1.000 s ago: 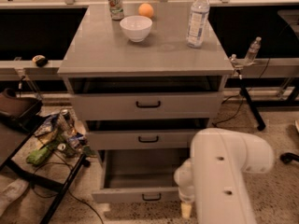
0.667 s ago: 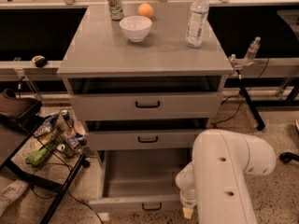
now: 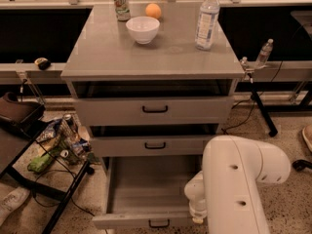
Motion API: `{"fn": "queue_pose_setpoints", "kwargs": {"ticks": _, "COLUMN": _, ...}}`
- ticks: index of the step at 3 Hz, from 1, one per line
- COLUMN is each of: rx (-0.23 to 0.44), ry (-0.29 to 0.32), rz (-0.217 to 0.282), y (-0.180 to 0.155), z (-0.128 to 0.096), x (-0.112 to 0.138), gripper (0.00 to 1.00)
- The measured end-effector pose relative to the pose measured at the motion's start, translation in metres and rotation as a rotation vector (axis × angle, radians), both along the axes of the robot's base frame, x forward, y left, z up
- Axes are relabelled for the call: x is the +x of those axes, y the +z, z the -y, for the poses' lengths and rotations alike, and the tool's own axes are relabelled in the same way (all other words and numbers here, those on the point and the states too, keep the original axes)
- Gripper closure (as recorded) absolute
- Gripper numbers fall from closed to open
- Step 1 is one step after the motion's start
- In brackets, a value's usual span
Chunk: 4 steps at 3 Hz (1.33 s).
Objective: Open bottom drawer
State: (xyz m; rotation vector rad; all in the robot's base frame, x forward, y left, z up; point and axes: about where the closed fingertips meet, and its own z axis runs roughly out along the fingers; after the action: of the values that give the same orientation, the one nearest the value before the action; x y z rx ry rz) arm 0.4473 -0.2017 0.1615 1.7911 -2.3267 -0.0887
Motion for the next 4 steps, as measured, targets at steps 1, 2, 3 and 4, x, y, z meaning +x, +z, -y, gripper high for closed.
{"fn": "queue_pose_setpoints", "kwargs": {"ticks": 1, "rx": -0.002, "ry": 0.000, "rz": -0.004, "y": 0.0006, "z": 0.0006, "x": -0.0023, "gripper": 1.00}}
{"fn": "queue_pose_setpoints", "kwargs": {"ticks": 2, "rx": -0.002, "ry": 0.000, "rz": -0.004, "y": 0.0006, "z": 0.0010, "x": -0.0011, "gripper": 1.00}}
{"fn": "queue_pose_setpoints", "kwargs": {"ticks": 3, "rx": -0.003, "ry": 0.001, "rz": -0.007, "y": 0.0009, "z": 0.0014, "x": -0.0017, "gripper": 1.00}}
{"fn": "queue_pose_setpoints", "kwargs": {"ticks": 4, "rx": -0.003, "ry": 0.001, "rz": -0.007, "y": 0.0008, "z": 0.0014, "x": -0.0015, "gripper": 0.83}}
